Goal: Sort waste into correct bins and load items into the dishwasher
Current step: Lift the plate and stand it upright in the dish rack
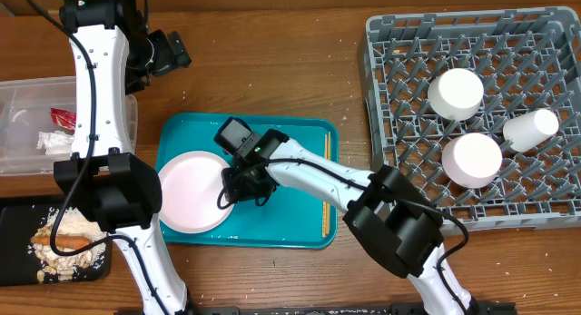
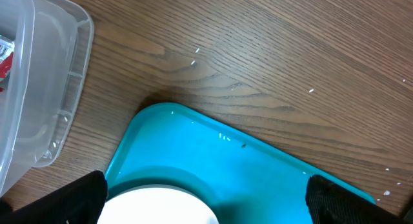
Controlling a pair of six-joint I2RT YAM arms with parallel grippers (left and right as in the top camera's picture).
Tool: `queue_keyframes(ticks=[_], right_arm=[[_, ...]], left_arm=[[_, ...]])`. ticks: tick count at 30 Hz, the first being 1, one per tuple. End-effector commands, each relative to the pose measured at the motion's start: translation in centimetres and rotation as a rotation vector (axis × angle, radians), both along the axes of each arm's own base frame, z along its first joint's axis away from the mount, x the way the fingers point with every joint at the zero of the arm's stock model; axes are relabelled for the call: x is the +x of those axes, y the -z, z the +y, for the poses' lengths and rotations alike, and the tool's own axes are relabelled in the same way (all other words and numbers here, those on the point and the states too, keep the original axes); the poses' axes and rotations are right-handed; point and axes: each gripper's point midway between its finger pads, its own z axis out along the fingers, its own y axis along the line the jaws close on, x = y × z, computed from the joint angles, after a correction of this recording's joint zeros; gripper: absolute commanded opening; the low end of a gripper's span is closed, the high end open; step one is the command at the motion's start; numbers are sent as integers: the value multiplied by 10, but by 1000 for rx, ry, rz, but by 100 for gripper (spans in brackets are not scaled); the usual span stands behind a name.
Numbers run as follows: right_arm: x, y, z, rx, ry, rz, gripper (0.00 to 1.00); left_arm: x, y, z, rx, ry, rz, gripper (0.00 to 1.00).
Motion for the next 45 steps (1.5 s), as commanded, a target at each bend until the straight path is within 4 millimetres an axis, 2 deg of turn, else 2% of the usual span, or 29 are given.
queue_keyframes(ticks=[1,5,11,18,23,26,31,34,37,42,45], right_arm=[[-2,-2,9,20,-16,-3,42],[-2,-1,9,19,-15,-2,29],[-2,-1,8,14,-11,2,20],[15,4,-14,-49,86,17,6],[33,8,-47,-115,159,48,4],[48,10,-77,-178,221,57,4],[69,0,-118,-254,304,35,4],[81,-16,-134,-263,333,-1,4],[94,-40,-155,-260,373,-51,4],[129,-107,-217,-216,479,-189,4],[146,-154,-269,-185,581,-292,4]], left_arm=[[0,0,-3,-8,-1,1,100],[0,0,-3,-8,-1,1,100],[0,0,-3,-8,-1,1,100],[0,0,-3,-8,-1,1,100],[0,0,-3,-8,-1,1,100],[0,0,-3,-8,-1,1,100],[0,0,-3,-8,-1,1,100],[0,0,-3,-8,-1,1,100],[0,0,-3,-9,-1,1,100],[0,0,-3,-8,-1,1,100],[0,0,-3,-8,-1,1,100]])
